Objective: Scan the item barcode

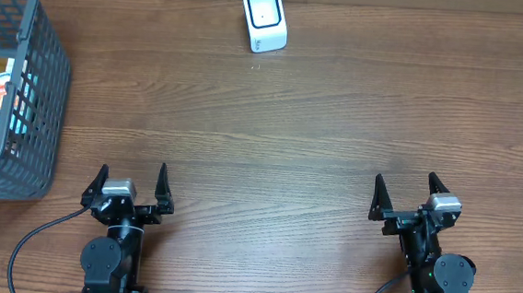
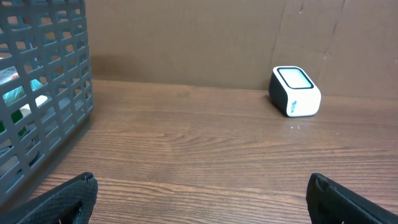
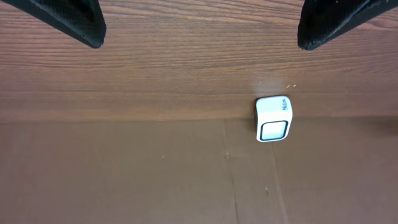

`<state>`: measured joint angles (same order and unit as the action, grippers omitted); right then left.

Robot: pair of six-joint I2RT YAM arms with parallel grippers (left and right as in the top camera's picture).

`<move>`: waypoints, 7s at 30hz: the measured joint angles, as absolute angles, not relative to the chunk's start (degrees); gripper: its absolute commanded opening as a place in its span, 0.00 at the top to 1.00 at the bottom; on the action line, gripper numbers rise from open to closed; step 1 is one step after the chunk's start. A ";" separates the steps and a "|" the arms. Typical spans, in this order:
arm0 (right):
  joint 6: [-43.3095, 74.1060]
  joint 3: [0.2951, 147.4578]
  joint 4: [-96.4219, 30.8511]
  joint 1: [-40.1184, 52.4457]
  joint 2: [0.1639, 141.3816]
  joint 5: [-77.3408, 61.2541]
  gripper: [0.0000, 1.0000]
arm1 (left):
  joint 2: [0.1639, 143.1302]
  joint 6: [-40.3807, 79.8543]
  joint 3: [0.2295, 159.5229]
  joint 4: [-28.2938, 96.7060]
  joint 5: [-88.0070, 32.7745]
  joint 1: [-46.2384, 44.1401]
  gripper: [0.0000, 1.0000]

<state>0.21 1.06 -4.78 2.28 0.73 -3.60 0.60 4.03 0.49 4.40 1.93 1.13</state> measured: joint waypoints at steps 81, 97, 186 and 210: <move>0.21 1.06 -4.78 2.28 0.73 -3.57 0.00 | 0.58 4.03 0.49 4.40 1.93 1.13 0.01; 0.21 1.06 -4.78 2.28 0.73 -3.60 0.00 | 0.60 4.03 0.49 4.40 1.93 1.13 0.00; 0.21 1.06 -4.75 2.28 0.73 -3.60 0.00 | 0.60 4.08 1.37 -1.17 -8.38 1.13 0.00; 0.19 1.06 -4.69 2.28 0.71 -3.60 0.00 | 11.53 -3.60 59.24 10.31 -7.79 1.13 0.00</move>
<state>0.19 1.06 -4.69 2.28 0.71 -3.60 11.53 -3.60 59.24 10.31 -7.79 1.13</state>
